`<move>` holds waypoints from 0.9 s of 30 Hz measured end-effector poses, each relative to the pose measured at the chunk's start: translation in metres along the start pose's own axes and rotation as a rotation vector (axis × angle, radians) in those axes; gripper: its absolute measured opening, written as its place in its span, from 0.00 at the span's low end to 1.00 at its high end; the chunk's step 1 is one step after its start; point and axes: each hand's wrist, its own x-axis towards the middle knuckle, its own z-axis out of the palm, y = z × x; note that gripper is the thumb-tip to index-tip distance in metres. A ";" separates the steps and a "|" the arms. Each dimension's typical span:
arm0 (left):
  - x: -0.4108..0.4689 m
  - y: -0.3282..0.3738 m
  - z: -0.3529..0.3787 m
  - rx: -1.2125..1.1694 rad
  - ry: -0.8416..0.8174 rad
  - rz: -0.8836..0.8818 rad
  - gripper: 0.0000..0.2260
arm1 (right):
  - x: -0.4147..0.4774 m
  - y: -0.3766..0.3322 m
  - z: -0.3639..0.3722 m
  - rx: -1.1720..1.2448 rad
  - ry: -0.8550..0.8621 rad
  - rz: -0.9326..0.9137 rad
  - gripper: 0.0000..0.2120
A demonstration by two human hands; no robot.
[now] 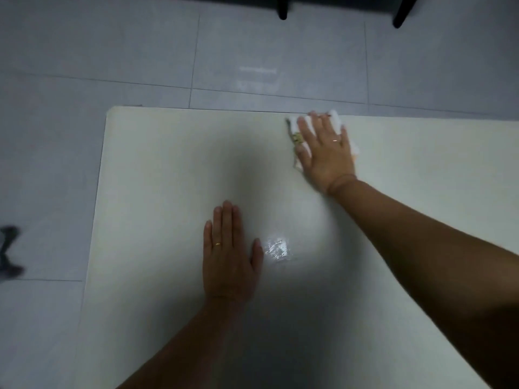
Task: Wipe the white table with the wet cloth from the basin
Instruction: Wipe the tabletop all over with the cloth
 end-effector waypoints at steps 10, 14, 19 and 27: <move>0.001 0.002 -0.002 0.016 -0.005 -0.003 0.30 | 0.001 -0.043 0.007 0.024 -0.023 0.228 0.28; 0.000 0.003 -0.003 0.036 -0.018 -0.018 0.30 | -0.009 -0.005 -0.002 -0.044 -0.033 -0.199 0.26; 0.002 0.005 -0.002 0.067 -0.003 -0.019 0.30 | -0.028 0.097 -0.004 0.040 0.024 0.331 0.26; -0.002 0.012 -0.003 0.106 0.008 -0.049 0.30 | -0.108 -0.010 0.017 0.028 -0.058 -0.123 0.27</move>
